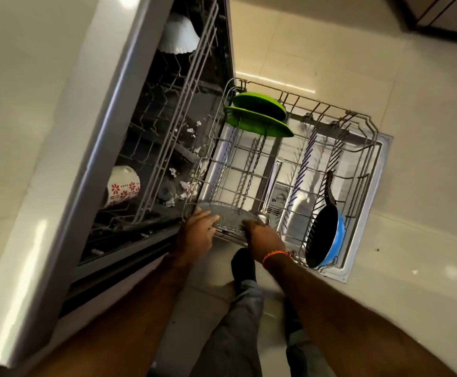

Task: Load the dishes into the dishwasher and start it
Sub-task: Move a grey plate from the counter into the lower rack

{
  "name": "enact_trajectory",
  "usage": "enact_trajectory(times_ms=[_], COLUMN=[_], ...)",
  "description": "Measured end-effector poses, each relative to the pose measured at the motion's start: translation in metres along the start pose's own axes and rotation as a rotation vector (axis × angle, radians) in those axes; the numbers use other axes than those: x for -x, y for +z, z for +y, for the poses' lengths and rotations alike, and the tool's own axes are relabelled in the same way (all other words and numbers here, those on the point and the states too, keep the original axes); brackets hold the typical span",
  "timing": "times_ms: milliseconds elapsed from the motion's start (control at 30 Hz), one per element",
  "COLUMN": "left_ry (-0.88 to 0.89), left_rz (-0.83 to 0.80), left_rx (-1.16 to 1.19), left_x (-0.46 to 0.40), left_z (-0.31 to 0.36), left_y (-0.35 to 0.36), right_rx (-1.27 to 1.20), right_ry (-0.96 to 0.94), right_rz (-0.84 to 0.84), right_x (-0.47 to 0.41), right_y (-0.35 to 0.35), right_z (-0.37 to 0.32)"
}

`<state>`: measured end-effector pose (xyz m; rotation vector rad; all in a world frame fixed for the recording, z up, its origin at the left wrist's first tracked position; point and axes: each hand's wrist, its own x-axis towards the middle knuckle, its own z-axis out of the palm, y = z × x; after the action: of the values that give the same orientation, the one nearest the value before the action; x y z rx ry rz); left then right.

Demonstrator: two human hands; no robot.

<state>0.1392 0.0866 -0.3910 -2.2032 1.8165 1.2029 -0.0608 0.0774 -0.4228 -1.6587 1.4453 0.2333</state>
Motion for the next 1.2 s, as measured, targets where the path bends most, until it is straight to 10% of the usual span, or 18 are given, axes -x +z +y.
enact_trajectory(times_ms=[633,1200], left_ry=[-0.145,-0.439], left_rz=[0.006,0.644], left_rx=[-0.028,0.251], left_x=[0.141,0.463], left_z=[0.097,0.107], left_y=[-0.095,-0.110], right_rx=[0.250,0.528], right_ry=[-0.165,-0.912], right_rz=[-0.017,-0.059], right_x=[0.125,0.348], right_y=[-0.112,-0.134], right_z=[-0.076,-0.242])
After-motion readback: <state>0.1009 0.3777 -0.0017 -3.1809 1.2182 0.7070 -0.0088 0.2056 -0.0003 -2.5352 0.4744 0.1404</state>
